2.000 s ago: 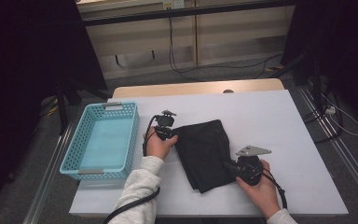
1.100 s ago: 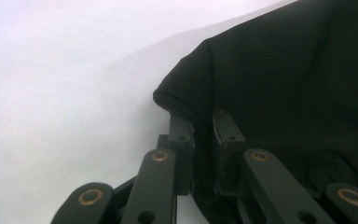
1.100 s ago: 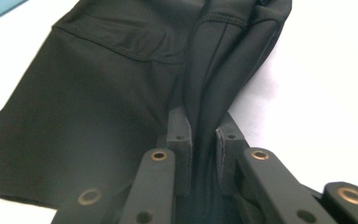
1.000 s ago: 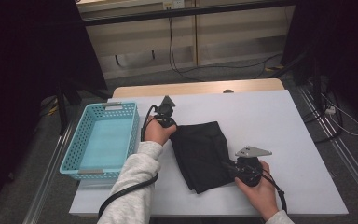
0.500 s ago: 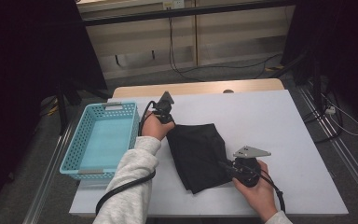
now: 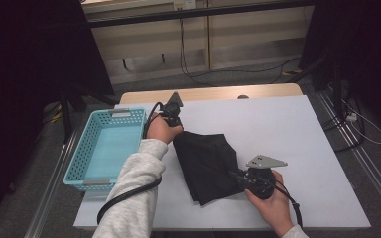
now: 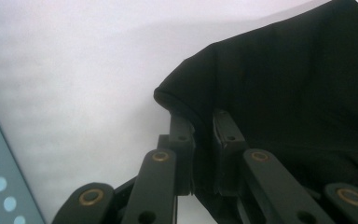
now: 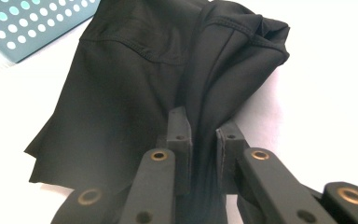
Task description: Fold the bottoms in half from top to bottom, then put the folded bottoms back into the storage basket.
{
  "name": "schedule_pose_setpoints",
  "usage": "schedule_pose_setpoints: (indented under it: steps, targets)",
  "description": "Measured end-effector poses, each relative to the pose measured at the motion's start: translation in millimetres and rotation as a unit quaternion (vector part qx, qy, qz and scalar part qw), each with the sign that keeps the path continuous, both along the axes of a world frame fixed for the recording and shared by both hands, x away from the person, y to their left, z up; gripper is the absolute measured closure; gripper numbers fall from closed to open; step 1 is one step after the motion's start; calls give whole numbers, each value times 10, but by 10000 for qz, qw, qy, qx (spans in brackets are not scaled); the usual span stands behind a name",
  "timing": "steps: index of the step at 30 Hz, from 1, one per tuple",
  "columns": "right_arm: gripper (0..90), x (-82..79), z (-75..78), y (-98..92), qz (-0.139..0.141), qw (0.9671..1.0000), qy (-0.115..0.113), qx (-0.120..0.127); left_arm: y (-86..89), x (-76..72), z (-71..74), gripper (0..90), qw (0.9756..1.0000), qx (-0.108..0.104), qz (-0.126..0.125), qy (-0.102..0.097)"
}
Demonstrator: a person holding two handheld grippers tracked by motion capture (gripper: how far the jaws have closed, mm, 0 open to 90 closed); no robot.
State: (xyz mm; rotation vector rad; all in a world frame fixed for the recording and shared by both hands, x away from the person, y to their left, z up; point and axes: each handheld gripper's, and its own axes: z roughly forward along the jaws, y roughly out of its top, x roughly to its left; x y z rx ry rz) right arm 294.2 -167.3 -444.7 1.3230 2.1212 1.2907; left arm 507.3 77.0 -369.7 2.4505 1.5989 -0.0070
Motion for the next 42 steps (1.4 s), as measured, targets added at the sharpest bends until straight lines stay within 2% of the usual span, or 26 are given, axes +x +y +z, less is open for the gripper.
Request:
schedule_pose_setpoints:
  steps: [4,8,22,27,34,37,42]
  targets:
    - [795,-1,18,0,-4,10000,-20,53,5,8,21,808,10000,36,23,53]
    - [795,0,41,19,4,9999,-42,98,3,2,62,808,9999,150,32,24]
    - [795,-16,139,180,146,9994,-268,181,99,19,276,808,9991,413,111,77]
    - [795,-33,176,213,174,9989,-392,173,148,22,333,808,9992,358,150,129]
    - [795,-45,230,251,191,9984,-479,219,176,31,369,809,9987,449,144,195]
    - [795,-44,248,262,182,9981,-523,270,178,35,433,809,9984,513,125,207]
    - [795,-36,290,283,199,9976,-580,326,201,37,529,809,9986,475,160,178]
